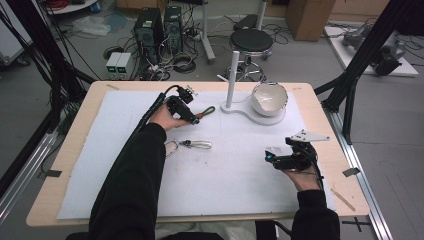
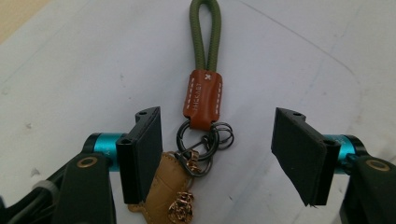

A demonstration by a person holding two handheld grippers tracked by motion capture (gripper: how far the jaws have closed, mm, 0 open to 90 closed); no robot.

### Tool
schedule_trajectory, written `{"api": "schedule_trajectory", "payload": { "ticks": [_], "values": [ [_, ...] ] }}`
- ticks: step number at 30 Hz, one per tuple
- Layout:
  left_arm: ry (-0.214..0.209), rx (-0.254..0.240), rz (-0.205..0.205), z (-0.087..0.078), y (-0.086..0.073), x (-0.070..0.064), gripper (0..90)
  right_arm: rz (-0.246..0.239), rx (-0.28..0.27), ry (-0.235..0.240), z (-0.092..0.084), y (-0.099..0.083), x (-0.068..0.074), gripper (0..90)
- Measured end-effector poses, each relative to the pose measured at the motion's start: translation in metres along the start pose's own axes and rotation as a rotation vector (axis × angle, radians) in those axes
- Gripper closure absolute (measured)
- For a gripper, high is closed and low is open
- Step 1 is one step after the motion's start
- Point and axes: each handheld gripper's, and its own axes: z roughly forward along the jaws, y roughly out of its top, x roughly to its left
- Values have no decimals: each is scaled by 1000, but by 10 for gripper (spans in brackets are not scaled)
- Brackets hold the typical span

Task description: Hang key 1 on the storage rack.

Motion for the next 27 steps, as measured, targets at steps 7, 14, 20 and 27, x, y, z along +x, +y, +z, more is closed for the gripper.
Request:
{"api": "schedule_trajectory", "payload": {
  "ticks": [7,14,20,27],
  "values": [
    [6,21,-4,17,0,4,408,-10,13,-2,2,1,1,8],
    [42,31,-22,25,1,7,449,-5,11,-8,1,1,1,8],
    [53,29,-21,27,3,5,630,-7,11,-7,1,0,2,8],
    [70,31,-6,25,3,7,705,-7,7,-8,0,0,1,8]
  ]
}}
